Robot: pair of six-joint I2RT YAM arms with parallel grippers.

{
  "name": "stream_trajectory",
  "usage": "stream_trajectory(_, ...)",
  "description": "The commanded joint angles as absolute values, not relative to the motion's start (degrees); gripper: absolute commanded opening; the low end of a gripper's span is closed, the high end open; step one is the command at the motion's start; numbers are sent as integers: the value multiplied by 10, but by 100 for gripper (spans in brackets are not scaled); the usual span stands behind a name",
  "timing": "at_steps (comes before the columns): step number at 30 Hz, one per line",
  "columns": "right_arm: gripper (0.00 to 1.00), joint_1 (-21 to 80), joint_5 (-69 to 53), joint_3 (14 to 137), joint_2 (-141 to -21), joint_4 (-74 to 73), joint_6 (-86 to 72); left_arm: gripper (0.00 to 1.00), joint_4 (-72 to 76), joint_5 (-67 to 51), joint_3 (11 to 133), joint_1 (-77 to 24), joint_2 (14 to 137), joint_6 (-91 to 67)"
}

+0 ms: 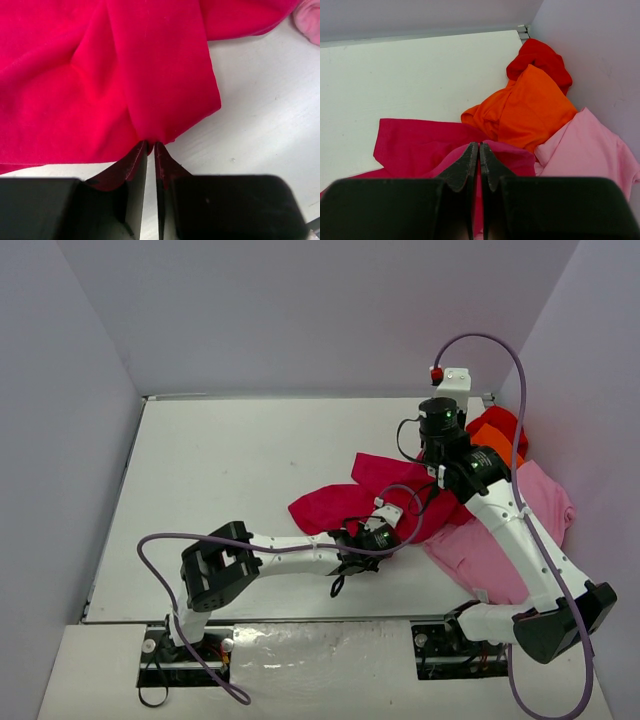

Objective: Fold and stack the t-shirts
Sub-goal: Flatten out the tshirt

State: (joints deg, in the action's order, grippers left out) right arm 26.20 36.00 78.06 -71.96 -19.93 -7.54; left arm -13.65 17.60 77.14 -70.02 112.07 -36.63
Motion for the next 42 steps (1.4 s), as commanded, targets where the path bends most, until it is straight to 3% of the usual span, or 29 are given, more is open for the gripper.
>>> stream_trajectory(1, 0, 257, 378, 780, -707, -161, -73, 3, -133, 190, 804, -700, 1084, -363)
stream_trajectory(9, 0, 257, 375, 777, -715, -161, -75, 0, -164, 247, 795, -700, 1046, -354)
stream_trajectory(16, 0, 255, 371, 775, -715, -162, -73, 0, -222, 387, 829, -668, 987, -284)
stream_trajectory(25, 0, 256, 352, 774, -710, -162, -77, 0, -245, 288, 869, -479, 1022, -306)
stream_trajectory(26, 0, 256, 350, 774, -710, -161, -77, 10, -244, 288, 874, -472, 1034, -302)
stream_trajectory(30, 0, 256, 346, 772, -708, -162, -77, 90, -263, 269, 925, -449, 1115, -290)
stream_trajectory(31, 0, 256, 345, 771, -709, -162, -77, 97, -265, 268, 933, -448, 1128, -291)
stream_trajectory(37, 0, 255, 358, 766, -710, -162, -68, 97, -239, 258, 911, -450, 1125, -299)
stream_trajectory(42, 0, 255, 360, 767, -716, -161, -66, 97, -183, 234, 816, -478, 978, -301)
